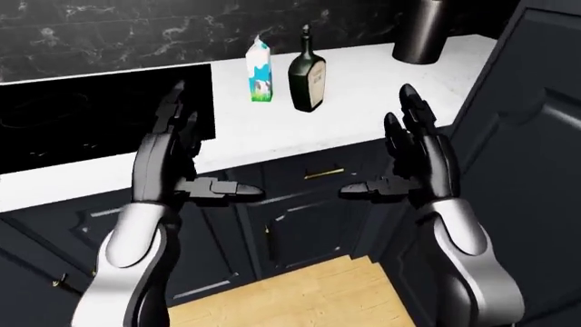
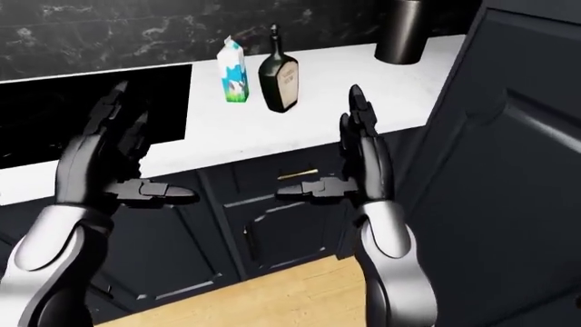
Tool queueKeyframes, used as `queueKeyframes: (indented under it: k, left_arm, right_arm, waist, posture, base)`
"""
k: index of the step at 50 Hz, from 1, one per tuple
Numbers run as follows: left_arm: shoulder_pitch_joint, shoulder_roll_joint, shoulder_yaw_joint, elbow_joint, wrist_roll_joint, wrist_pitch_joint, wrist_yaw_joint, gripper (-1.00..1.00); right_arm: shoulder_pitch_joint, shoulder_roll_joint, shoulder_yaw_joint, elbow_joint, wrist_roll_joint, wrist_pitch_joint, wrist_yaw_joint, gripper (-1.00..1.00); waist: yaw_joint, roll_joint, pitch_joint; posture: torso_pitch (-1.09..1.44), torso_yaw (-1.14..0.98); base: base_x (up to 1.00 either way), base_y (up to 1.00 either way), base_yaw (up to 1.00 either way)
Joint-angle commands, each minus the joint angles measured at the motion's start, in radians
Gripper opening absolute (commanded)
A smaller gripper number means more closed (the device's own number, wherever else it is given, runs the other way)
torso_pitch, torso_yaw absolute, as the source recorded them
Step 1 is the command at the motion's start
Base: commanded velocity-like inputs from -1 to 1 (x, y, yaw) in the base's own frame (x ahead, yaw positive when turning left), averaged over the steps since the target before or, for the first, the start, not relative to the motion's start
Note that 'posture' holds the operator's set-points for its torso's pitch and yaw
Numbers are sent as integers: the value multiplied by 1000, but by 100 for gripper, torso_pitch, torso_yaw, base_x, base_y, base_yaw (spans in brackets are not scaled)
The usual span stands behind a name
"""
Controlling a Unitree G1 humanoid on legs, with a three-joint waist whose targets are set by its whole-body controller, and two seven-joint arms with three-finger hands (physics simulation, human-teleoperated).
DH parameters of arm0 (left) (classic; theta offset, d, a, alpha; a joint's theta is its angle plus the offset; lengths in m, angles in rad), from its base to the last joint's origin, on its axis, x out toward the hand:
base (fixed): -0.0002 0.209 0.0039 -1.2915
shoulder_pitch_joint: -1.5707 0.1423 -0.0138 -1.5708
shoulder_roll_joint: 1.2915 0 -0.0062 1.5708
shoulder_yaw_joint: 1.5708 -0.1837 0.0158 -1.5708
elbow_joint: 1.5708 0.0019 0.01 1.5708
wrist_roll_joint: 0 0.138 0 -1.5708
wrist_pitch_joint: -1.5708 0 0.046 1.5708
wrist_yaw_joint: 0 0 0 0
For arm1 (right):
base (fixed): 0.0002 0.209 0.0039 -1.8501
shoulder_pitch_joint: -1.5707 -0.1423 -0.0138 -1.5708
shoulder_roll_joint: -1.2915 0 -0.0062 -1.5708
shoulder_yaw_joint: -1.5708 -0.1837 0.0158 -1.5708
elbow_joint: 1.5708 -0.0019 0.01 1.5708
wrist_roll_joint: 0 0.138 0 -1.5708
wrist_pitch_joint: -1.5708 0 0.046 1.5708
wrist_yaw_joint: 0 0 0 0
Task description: Move the drinks to the dining counter.
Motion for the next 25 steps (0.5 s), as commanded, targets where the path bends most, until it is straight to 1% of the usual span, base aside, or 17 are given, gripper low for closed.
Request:
queueKeyframes:
  k: [1,3,5,6,7,8,9,10,11,13,17,19,20,21,22,23,25]
  left_arm:
    - [-24,9,12,-34,7,-34,6,100]
    - [-24,10,13,-36,7,-31,6,100]
    - [-28,12,12,-34,9,-32,6,100]
    - [-28,17,7,-30,17,-40,5,100]
    - [-32,17,10,-29,17,-36,4,100]
    - [-42,18,14,-36,14,-19,4,100]
    - [-46,18,15,-39,13,-13,4,100]
    - [-46,20,12,-38,15,-13,4,100]
    - [-46,20,12,-38,15,-13,3,100]
    - [-54,22,12,-38,15,-5,1,100]
    - [-72,24,13,-41,13,12,2,100]
    - [-71,25,16,-48,10,17,1,100]
    - [-77,26,19,-46,8,20,1,100]
    - [-86,29,19,-49,5,30,3,100]
    - [-87,29,20,-50,4,31,3,100]
    - [-86,29,22,-51,2,30,3,100]
    - [-82,30,29,-58,-4,34,4,100]
  right_arm:
    - [-31,-1,9,-55,17,-25,-1,100]
    - [-30,-4,6,-63,20,-23,-3,100]
    - [-35,-7,1,-41,23,-43,-1,100]
    - [-41,-7,-3,-33,26,-48,-4,100]
    - [-39,-8,-3,-24,25,-62,-4,100]
    - [-40,-10,-1,-26,26,-60,-5,100]
    - [-43,-12,-2,-33,28,-52,-7,100]
    - [-43,-13,-3,-33,30,-53,-7,100]
    - [-45,-16,-5,-42,30,-42,-10,100]
    - [-54,-20,-17,-50,40,-28,-14,100]
    - [-59,-23,-17,-34,47,-47,-16,100]
    - [-57,-23,-15,-45,49,-39,-20,100]
    - [-58,-23,-12,-42,48,-40,-22,100]
    - [-65,-24,-12,-57,52,-21,-26,100]
    - [-68,-24,-14,-58,54,-18,-27,100]
    - [-65,-24,-14,-54,54,-24,-26,100]
    - [-61,-20,-15,-51,59,-29,-30,100]
  waist:
    - [2,1,-11]
    - [-3,21,-6]
    - [-9,55,-11]
    - [-11,83,-22]
    - [-7,122,-38]
    - [4,76,-20]
    - [-5,99,-16]
    - [8,94,-16]
    - [11,89,-21]
    - [15,75,-22]
    - [26,34,-15]
    - [30,1,-20]
    - [31,-25,-27]
    - [28,-64,-39]
    - [17,-17,-23]
    - [25,-41,-15]
    - [10,-35,-15]
  posture:
    - [0,0]
    - [0,0]
    - [0,0]
    - [0,0]
    - [0,0]
    - [0,0]
    - [0,0]
    - [0,0]
    - [0,0]
    - [0,0]
    - [0,0]
    - [0,0]
    - [0,0]
    - [0,0]
    - [0,0]
    - [0,0]
    - [0,0]
  base:
    - [31,0,0]
    - [31,0,0]
    - [32,0,0]
    - [31,0,0]
    - [31,0,0]
    - [30,0,0]
    - [31,0,0]
    - [32,0,0]
    - [31,0,0]
    - [32,0,0]
    - [31,0,0]
    - [31,0,0]
    - [32,0,0]
    - [31,0,0]
    - [31,0,0]
    - [31,0,0]
    - [29,0,0]
